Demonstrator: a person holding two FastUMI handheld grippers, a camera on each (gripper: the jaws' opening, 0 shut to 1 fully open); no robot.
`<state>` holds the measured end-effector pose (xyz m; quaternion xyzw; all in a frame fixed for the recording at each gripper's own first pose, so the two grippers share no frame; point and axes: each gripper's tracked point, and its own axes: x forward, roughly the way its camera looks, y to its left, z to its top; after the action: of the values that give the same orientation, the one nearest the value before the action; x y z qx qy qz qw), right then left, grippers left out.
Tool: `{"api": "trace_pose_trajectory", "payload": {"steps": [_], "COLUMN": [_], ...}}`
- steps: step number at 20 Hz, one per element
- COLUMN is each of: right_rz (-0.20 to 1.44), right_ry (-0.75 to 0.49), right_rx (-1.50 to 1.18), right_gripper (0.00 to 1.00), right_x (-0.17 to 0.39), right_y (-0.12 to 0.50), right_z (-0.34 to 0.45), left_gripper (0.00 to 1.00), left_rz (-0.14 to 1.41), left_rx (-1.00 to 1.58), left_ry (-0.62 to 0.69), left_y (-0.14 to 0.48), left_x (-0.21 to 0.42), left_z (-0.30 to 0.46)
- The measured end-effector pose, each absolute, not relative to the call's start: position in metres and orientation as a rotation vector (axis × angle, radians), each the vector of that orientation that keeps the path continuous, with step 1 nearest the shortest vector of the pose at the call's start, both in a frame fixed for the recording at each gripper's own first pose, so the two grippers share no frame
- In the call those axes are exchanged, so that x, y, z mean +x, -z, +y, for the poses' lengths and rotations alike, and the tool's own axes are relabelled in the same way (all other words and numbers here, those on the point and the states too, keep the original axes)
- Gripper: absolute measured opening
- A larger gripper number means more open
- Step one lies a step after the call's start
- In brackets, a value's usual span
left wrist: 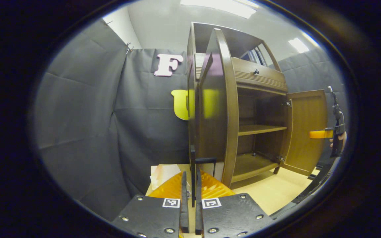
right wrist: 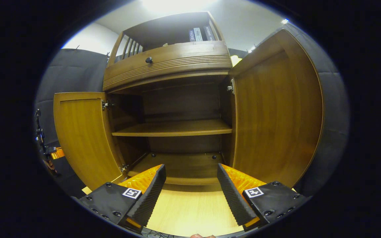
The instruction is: Open the right door of the double-door shoe cabinet with the right hand, and open the left door with the left hand.
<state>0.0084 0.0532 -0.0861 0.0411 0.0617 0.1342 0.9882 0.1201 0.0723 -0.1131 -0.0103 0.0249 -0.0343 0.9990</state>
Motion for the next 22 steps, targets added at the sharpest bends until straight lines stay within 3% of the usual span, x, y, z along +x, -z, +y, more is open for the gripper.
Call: {"api": "trace_pose_trajectory", "payload": {"steps": [5,11,17,22], "right_rz": [0.068,0.083,0.071,0.073], "right_ry": [-0.226,-0.294,-0.324,-0.369], "right_rx": [0.097,0.050,0.034,0.028], "right_gripper": [0.92,0.92,0.92,0.92], "right_x": [0.003,-0.003,-0.017,-0.029], "right_y": [0.073,0.072,0.056,0.054], "right_z": [0.028,0.028,0.017,0.006], "left_gripper": [0.10,0.10,0.09,0.65], "left_rz": [0.052,-0.053,-0.109,-0.120], "left_rx": [-0.073,-0.118,-0.095,-0.078], "left_ry": [-0.051,-0.195,-0.241,-0.303], "left_y": [0.112,0.041,-0.012,-0.017], "left_x": [0.072,0.007,-0.013,-0.019], "left_z": [0.074,0.048,0.000,-0.039]}}
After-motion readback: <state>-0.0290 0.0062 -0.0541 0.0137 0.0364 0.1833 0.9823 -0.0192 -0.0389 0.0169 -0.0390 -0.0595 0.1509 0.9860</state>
